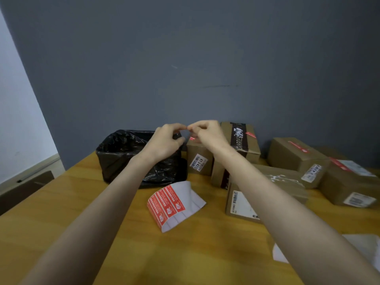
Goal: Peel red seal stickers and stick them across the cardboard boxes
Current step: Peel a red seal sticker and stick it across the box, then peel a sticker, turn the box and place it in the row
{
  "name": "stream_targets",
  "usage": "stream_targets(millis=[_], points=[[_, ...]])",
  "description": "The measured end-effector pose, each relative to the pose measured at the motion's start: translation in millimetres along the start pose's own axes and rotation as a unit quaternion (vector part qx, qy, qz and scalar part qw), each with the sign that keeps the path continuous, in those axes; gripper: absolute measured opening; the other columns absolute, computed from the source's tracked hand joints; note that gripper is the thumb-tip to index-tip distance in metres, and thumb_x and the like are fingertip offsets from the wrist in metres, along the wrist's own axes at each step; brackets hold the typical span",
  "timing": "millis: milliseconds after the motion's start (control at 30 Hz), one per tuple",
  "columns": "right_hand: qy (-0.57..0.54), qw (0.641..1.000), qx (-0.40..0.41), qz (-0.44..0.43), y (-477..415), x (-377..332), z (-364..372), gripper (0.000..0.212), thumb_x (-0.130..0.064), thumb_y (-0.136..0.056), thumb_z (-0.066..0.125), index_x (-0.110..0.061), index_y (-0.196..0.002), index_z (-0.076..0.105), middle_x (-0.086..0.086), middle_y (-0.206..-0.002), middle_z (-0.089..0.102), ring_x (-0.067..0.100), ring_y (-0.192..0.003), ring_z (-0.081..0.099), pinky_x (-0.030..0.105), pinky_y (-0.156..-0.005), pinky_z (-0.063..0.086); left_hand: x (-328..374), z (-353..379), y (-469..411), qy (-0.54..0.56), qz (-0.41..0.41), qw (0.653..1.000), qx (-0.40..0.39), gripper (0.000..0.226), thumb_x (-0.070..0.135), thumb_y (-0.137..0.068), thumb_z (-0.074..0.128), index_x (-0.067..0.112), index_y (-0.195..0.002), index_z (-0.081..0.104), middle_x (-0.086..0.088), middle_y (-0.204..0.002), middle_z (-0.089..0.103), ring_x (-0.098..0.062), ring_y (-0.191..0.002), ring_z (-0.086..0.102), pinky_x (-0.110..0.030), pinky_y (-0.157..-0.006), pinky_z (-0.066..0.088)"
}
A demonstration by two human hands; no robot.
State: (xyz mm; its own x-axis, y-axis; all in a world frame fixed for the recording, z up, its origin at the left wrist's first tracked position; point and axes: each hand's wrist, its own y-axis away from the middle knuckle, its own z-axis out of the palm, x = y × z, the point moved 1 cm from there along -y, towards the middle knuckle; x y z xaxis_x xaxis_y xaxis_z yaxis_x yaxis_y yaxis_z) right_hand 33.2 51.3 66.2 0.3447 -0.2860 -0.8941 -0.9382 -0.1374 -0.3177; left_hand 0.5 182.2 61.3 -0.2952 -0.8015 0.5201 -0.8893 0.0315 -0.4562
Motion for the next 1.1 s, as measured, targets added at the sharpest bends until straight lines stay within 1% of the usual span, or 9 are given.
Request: stream_targets(millis=[267,367,467,567,700,767,867,967,1100], points=[[0.046,0.998,0.032,0.007,34,18,-92,0.027,-0.009,-0.09,0.055,-0.028,-0.074,0.066,-0.005,-0.092,0.067,0.019,-0.094,0.065,0.035,-0.085,0.054,60,41,28,0.032,0.067,0.993,-0.091,0.031,0.019,-0.089,0.06,0.014,-0.12,0.063,0.0,-0.125,0.061,-0.011,-0.118,0.053,-0.025,-0.101,0.04],[0.095,0.995,0.027,0.015,51,28,-121,0.02,-0.01,-0.088,0.06,-0.025,-0.078,0.069,-0.006,-0.096,0.068,0.013,-0.093,0.062,0.031,-0.082,0.052,85,62,40,0.036,0.109,0.987,-0.112,0.024,0.019,-0.087,0.063,0.018,-0.11,0.069,0.005,-0.117,0.066,-0.008,-0.112,0.056,-0.025,-0.098,0.041],[0.115,0.993,0.024,0.022,71,35,-146,0.014,-0.009,-0.087,0.061,-0.016,-0.09,0.072,-0.002,-0.096,0.067,0.011,-0.091,0.06,0.028,-0.084,0.049,111,78,49,0.071,0.134,0.984,-0.094,0.02,0.016,-0.085,0.065,0.017,-0.103,0.071,0.006,-0.108,0.068,0.0,-0.1,0.055,-0.008,-0.086,0.038],[0.114,0.992,0.046,0.025,89,45,-168,0.014,-0.006,-0.088,0.059,-0.014,-0.089,0.071,-0.002,-0.089,0.066,0.008,-0.084,0.058,0.027,-0.085,0.048,129,94,56,0.081,0.145,0.982,-0.089,0.022,0.017,-0.085,0.065,0.018,-0.106,0.07,0.004,-0.11,0.068,-0.005,-0.106,0.057,-0.016,-0.091,0.039],[0.154,0.983,0.08,0.058,110,60,-197,0.013,-0.005,-0.09,0.057,-0.007,-0.088,0.07,-0.002,-0.07,0.059,0.008,-0.063,0.051,0.011,-0.054,0.041,146,113,73,0.146,0.156,0.973,-0.091,0.012,0.013,-0.085,0.064,0.017,-0.091,0.074,0.011,-0.09,0.069,0.003,-0.088,0.062,-0.016,-0.084,0.047],[0.198,0.972,0.022,0.126,120,69,-212,0.017,-0.004,-0.091,0.052,-0.008,-0.083,0.066,0.002,-0.069,0.058,0.011,-0.059,0.049,0.013,-0.045,0.04,155,122,82,0.173,0.16,0.962,-0.135,0.007,0.011,-0.083,0.068,0.013,-0.083,0.074,0.012,-0.078,0.068,0.005,-0.075,0.062,-0.014,-0.077,0.049],[0.331,0.907,-0.125,0.228,133,86,-228,0.016,-0.01,-0.09,0.052,-0.008,-0.088,0.068,0.003,-0.077,0.062,0.013,-0.067,0.055,0.022,-0.059,0.044,166,135,93,0.161,0.165,0.939,-0.256,0.007,0.011,-0.081,0.07,0.009,-0.086,0.075,0.006,-0.081,0.07,0.001,-0.075,0.064,-0.02,-0.079,0.052],[0.438,0.842,-0.198,0.245,143,101,-237,0.019,-0.015,-0.087,0.057,-0.009,-0.1,0.069,0.001,-0.081,0.062,0.012,-0.075,0.055,0.026,-0.069,0.047,175,151,103,0.129,0.166,0.929,-0.305,0.012,0.018,-0.082,0.069,0.012,-0.091,0.075,0.004,-0.088,0.073,-0.002,-0.081,0.065,-0.024,-0.083,0.052],[0.413,0.864,-0.186,0.222,150,109,-242,0.011,-0.017,-0.088,0.059,-0.014,-0.092,0.069,0.001,-0.09,0.062,0.015,-0.088,0.056,0.027,-0.077,0.046,192,177,120,0.145,0.128,0.922,-0.336,0.024,0.028,-0.082,0.071,0.009,-0.097,0.072,-0.003,-0.096,0.072,-0.014,-0.091,0.066,-0.033,-0.088,0.051]])
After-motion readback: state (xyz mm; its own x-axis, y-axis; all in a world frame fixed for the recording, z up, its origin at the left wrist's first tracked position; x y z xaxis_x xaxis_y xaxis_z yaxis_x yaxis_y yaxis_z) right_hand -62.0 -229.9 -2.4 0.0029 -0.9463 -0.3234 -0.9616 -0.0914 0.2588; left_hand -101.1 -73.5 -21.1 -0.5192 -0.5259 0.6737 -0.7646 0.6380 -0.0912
